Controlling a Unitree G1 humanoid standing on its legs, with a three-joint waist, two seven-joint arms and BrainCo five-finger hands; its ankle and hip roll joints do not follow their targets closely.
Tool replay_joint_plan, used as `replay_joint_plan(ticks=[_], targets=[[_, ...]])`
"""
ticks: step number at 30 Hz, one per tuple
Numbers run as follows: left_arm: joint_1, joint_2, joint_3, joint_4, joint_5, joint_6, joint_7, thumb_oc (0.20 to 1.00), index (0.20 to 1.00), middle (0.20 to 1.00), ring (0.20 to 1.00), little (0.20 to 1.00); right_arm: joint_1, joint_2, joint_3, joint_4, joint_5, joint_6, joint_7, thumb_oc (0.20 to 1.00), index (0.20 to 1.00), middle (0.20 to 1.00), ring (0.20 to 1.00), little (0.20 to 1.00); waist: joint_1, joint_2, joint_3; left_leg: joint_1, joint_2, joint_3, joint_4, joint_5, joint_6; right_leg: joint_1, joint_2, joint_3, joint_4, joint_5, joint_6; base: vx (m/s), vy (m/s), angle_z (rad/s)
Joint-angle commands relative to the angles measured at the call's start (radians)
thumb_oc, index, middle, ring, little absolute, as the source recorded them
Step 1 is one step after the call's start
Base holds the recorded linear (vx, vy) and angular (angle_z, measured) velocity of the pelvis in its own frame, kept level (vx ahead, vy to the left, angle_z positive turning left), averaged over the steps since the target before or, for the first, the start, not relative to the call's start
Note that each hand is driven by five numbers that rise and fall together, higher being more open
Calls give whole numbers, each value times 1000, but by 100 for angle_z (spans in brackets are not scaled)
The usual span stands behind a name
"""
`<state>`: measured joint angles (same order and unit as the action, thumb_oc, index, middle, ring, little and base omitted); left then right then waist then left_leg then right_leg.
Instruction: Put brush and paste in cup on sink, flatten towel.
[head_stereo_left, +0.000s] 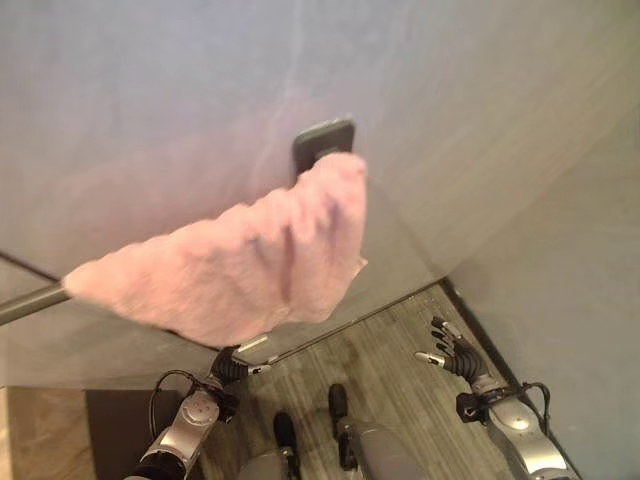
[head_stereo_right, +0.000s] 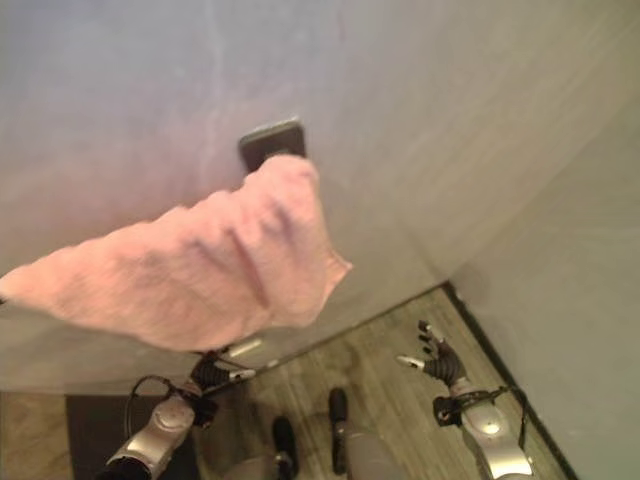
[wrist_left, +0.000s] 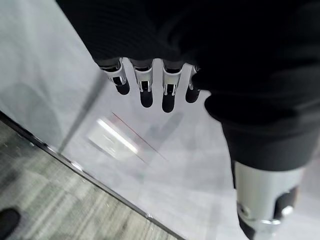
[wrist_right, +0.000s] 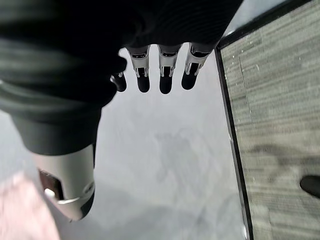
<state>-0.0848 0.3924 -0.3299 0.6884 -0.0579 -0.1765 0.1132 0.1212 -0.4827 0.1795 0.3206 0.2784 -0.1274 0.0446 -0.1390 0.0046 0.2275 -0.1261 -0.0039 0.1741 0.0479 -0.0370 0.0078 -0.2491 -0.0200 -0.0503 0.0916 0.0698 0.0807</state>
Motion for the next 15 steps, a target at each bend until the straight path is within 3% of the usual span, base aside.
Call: replay_joint_plan(ticks=[1,4,8,12,15], targets=[[35,76,5,-50,27,-55,-5,1000,1000,1000,1000,1000,6,11,-18,-46,8,-46,3,1000,1000,1000,1000,1000,39,-56,-31,4,22,-38,63,-30,-19,50,-102,98,21,9,94,-185,80,18],[82,99,25,-99,22,-54,-26,1000,1000,1000,1000,1000,15,-6,-35,-51,19,-52,14,1000,1000,1000,1000,1000,66,-57,-47,-7,33,-59,16,22,-23,72,-40,102,102,-62,81,-134,-41,7],[150,117,79,-165,-3,-53,-36,1000,1000,1000,1000,1000,-26,-19,-57,-22,14,-53,-15,1000,1000,1000,1000,1000,119,-87,-72,-30,47,-52,16,40,-42,141,-71,37,-29,-60,82,-117,-155,-2],[170,124,99,-178,-13,-51,-38,1000,1000,1000,1000,1000,-35,-27,-68,-27,24,-54,-21,1000,1000,1000,1000,1000,126,-88,-73,-29,54,-64,3,60,-49,150,-62,44,-54,-65,70,-80,-157,5],[175,154,120,-214,2,-42,-47,1000,1000,1000,1000,1000,-42,-60,-103,-38,25,-53,-33,1000,1000,1000,1000,1000,128,-82,-56,-61,64,-82,26,83,-74,168,-51,-3,-72,-80,48,-111,-200,43]])
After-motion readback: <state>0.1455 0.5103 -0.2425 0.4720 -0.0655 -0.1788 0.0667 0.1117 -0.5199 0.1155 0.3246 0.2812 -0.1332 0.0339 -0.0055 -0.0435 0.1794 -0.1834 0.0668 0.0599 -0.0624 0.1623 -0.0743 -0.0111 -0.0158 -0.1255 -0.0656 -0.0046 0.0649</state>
